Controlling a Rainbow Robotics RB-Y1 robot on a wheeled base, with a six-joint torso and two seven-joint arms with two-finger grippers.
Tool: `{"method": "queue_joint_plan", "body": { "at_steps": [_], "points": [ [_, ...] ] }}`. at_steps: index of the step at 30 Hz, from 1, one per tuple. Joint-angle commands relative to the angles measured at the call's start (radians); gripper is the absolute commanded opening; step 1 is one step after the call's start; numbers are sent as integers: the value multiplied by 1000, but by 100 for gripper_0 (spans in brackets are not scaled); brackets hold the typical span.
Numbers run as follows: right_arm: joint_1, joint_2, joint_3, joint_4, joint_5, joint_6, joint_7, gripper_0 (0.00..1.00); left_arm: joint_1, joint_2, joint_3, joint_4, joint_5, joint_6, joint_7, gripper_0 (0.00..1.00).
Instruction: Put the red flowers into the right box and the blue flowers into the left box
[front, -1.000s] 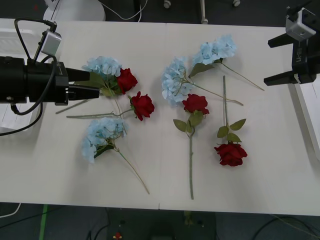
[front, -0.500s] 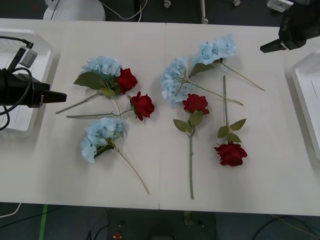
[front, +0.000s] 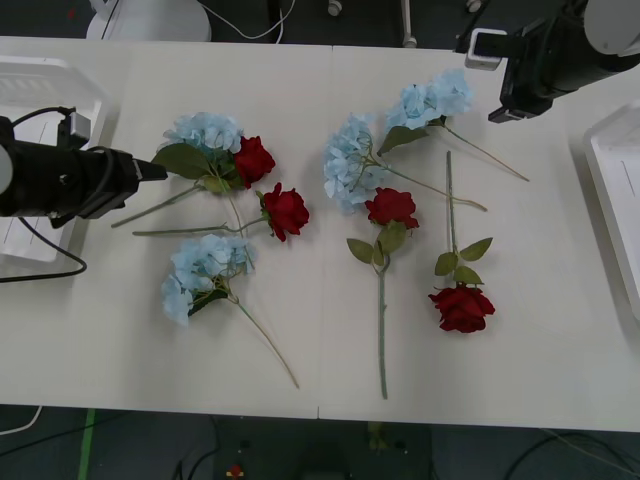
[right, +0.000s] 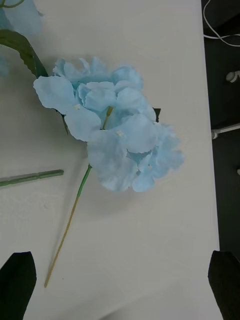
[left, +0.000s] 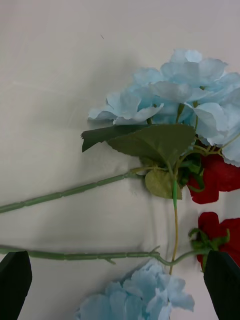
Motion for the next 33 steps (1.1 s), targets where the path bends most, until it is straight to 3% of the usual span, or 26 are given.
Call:
{"method": "queue_joint_plan", "body": {
  "at_steps": [1,10,17,19,20,22,23,25,26,27,33],
  "points": [
    [-51,69,16,2,108,-14,33,100,-113,-61,-108,-16,-141,-52,172,100],
    [-52,185,59,55,263,-40,33,100,-224,-200,-240,127,-365,-92,252,100],
    [-52,251,59,107,341,-50,33,100,-293,-255,-286,277,-415,-152,252,100],
    [-51,260,59,109,354,-50,33,85,-305,-268,-294,313,-418,-173,249,100],
    [-52,265,59,109,361,-50,33,73,-316,-275,-303,334,-418,-186,247,100],
    [-51,271,59,109,368,-50,33,65,-328,-283,-318,366,-423,-198,247,99],
    [-51,276,59,110,372,-50,33,64,-336,-288,-326,382,-426,-205,246,85],
    [-51,288,59,124,372,-63,33,64,-339,-289,-336,402,-428,-218,246,44],
    [-51,296,59,133,374,-72,33,64,-339,-289,-341,402,-429,-221,246,13],
    [-51,299,59,137,375,-78,33,64,-339,-289,-343,403,-429,-222,246,0],
    [-52,333,59,176,407,-130,33,64,-337,-289,-343,402,-415,-219,246,0]
  ]
}}
